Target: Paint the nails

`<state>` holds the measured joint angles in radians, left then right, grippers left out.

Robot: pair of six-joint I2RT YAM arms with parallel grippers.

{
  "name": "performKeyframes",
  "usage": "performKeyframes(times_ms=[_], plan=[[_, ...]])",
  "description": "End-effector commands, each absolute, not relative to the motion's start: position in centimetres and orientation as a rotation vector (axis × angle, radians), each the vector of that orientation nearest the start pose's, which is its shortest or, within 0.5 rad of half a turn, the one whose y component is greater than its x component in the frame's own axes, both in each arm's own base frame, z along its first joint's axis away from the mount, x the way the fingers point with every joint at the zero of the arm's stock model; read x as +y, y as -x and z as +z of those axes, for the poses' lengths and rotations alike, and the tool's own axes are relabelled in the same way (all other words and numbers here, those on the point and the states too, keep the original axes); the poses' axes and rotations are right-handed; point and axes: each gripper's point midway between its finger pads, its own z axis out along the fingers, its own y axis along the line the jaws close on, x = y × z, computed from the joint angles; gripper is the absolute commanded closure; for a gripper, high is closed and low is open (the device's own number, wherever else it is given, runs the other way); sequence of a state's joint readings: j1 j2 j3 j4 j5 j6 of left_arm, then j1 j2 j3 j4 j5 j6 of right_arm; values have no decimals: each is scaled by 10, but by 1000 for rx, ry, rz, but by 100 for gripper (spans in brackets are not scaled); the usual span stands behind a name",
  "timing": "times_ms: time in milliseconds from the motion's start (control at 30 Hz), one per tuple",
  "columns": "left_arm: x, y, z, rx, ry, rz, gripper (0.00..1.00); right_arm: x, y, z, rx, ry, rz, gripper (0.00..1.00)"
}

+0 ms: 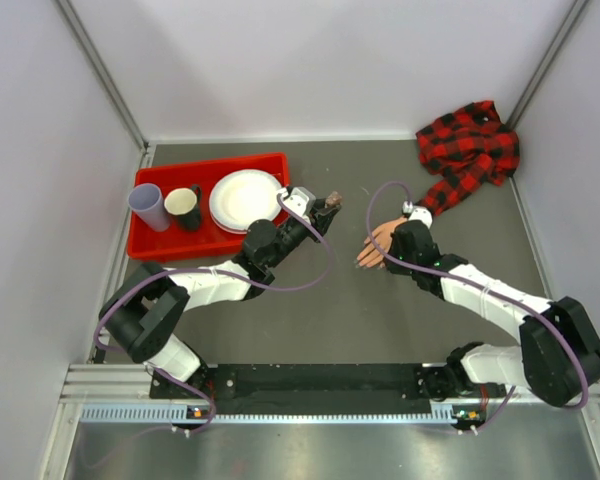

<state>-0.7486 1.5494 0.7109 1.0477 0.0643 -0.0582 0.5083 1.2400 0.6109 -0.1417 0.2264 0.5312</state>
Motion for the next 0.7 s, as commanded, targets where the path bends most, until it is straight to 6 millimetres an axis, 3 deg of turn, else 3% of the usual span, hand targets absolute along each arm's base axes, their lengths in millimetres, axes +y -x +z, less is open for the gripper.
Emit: performKeyframes(times_ms=[0, 667], plan=[[-333, -335, 273, 1203, -496, -753, 100, 150, -308, 90, 2257, -134, 288, 100], [-333, -335, 273, 1203, -499, -758, 100, 149, -312, 83, 2296, -148, 247, 100]])
